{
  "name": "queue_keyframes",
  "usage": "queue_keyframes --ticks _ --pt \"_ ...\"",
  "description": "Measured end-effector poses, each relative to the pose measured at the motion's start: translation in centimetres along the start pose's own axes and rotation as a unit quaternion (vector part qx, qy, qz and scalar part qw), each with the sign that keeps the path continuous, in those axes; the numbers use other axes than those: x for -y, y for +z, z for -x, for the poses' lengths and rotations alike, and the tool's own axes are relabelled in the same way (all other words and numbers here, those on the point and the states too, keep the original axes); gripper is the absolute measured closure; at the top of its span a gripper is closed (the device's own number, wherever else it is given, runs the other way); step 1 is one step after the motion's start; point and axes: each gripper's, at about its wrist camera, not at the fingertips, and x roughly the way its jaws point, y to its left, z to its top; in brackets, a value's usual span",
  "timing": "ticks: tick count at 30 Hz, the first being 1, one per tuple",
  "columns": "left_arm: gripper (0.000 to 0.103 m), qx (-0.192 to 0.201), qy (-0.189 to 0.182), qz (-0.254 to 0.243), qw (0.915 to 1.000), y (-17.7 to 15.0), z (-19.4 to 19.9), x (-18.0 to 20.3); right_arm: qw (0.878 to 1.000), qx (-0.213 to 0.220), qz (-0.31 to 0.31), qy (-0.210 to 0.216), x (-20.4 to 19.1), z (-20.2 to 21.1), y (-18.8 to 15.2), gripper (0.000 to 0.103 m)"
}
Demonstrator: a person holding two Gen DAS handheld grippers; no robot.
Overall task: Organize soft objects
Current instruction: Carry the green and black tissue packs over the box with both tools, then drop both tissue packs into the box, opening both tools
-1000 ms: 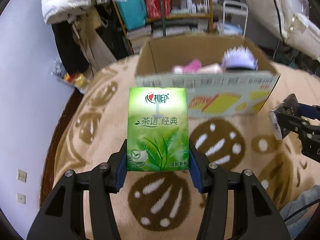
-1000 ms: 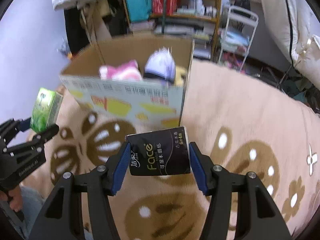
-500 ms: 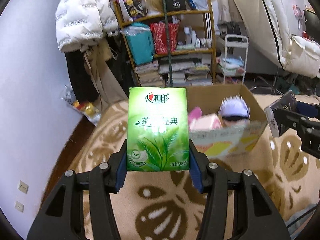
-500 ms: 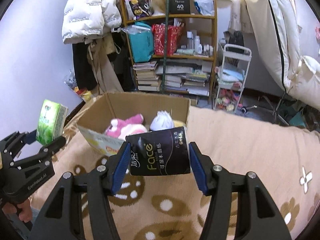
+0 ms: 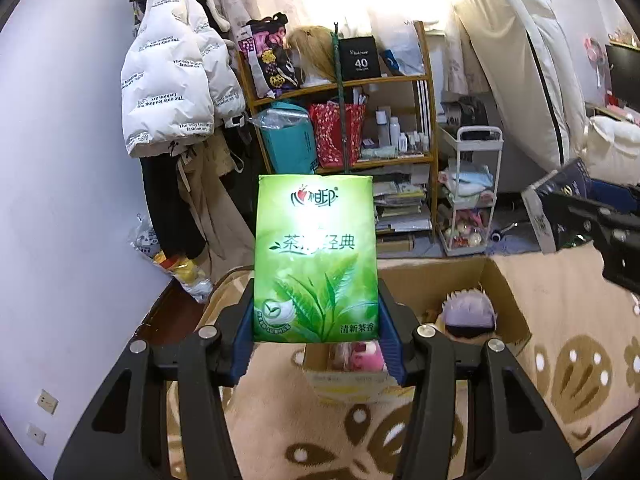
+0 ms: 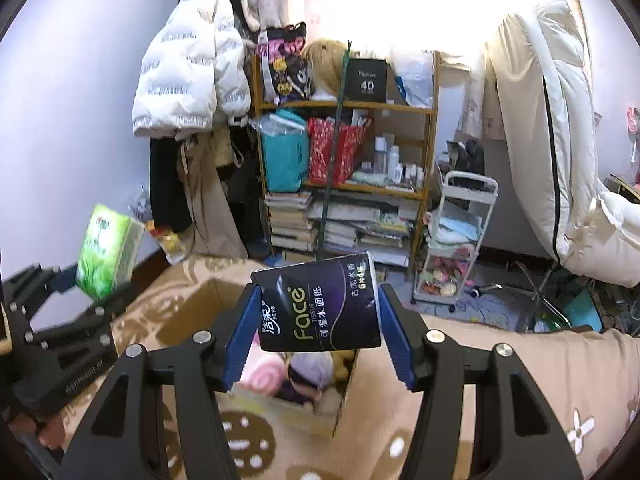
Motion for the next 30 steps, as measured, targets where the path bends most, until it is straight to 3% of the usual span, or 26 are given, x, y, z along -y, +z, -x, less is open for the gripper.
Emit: queue_keyframes --ticks 3,10,30 --pt "0.051 0.015 0.011 0.001 0.9998 -0.2 -0.4 0.2 1.000 0.008 -0.001 0.000 0.0 -1.0 0.3 0.041" --pt "0.051 0.012 -0.003 0.000 0.9999 -1.5 -2.5 0.8 1.000 0.013 0.013 0.000 -0.9 -2.6 -1.5 0.040" --pt "0.051 -0.054 -0.022 -0.010 0.9983 -4.0 -8.2 1.8 0.998 -0.035 -0.038 0.024 0.4 -8.2 -4.8 0.040"
